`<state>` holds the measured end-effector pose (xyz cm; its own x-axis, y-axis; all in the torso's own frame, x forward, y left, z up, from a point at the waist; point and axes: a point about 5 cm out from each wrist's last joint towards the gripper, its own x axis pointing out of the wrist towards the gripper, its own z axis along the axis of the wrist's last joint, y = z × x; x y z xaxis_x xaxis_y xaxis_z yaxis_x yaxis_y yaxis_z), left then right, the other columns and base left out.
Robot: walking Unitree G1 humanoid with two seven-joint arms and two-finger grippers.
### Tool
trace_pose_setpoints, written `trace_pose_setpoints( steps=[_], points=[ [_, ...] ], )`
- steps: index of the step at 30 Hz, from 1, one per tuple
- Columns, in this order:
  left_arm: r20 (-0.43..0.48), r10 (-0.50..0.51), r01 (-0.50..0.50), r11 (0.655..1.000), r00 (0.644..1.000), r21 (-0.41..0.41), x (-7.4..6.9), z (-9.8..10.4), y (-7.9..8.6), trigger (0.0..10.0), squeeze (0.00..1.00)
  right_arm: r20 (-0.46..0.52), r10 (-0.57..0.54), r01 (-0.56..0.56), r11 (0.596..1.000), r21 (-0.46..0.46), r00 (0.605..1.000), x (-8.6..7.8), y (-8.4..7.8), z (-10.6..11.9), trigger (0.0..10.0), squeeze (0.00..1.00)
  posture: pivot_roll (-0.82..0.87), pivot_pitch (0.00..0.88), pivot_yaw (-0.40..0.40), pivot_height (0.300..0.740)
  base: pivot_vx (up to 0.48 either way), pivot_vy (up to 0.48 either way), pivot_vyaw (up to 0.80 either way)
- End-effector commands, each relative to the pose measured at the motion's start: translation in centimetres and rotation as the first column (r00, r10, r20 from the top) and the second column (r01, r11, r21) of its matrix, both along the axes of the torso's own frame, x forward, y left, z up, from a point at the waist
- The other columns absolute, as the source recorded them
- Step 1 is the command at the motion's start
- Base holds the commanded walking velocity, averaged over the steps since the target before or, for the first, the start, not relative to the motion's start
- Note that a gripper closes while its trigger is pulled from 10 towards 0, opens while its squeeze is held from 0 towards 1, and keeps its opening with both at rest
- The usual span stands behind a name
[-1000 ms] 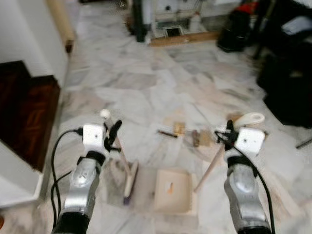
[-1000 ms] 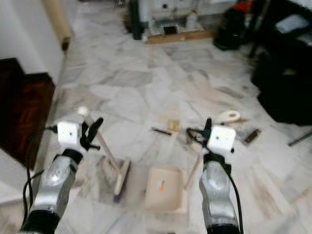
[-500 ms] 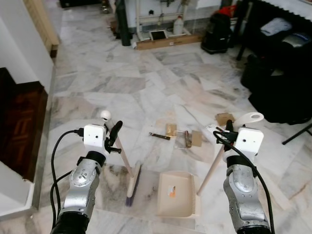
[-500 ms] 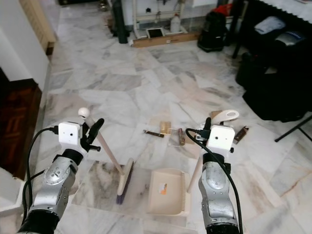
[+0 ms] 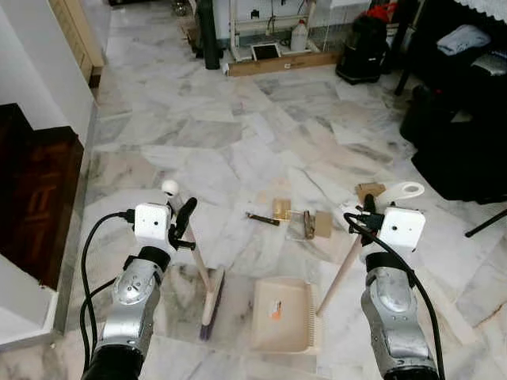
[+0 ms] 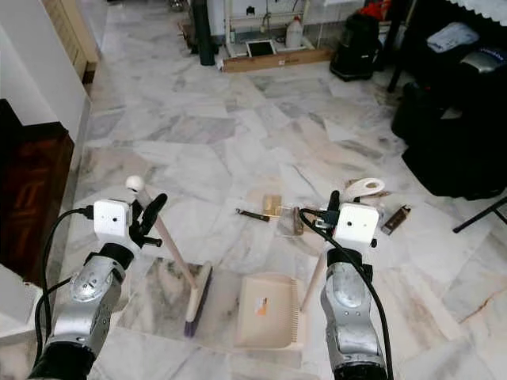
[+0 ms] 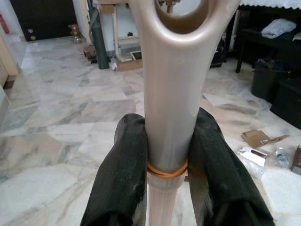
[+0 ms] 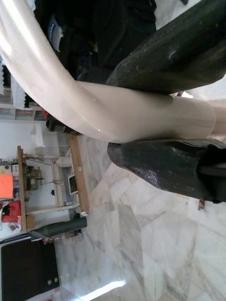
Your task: Sweep floor
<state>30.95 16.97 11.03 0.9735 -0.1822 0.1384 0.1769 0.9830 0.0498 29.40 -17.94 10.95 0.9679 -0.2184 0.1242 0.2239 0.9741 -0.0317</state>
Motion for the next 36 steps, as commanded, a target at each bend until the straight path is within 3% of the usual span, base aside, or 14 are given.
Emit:
trace_pose_setpoints(
  steps=[1,36],
  points=[
    [0.042,0.004,-0.004,1.0,0.999,0.008,-0.06,0.92,0.19,10.0,0.0,0.043,0.001,-0.001,1.0,-0.003,0.999,0.08,-0.01,1.04,10.0,0.0,-0.03,0.087,0.023,0.74,0.0,0.0,0.0],
    [0.047,0.013,-0.013,1.0,0.999,0.01,-0.13,0.96,0.19,10.0,0.0,0.041,0.011,-0.011,1.0,-0.007,0.999,0.16,0.01,1.1,10.0,0.0,-0.03,0.084,0.015,0.74,0.0,-0.007,0.0]
  ],
)
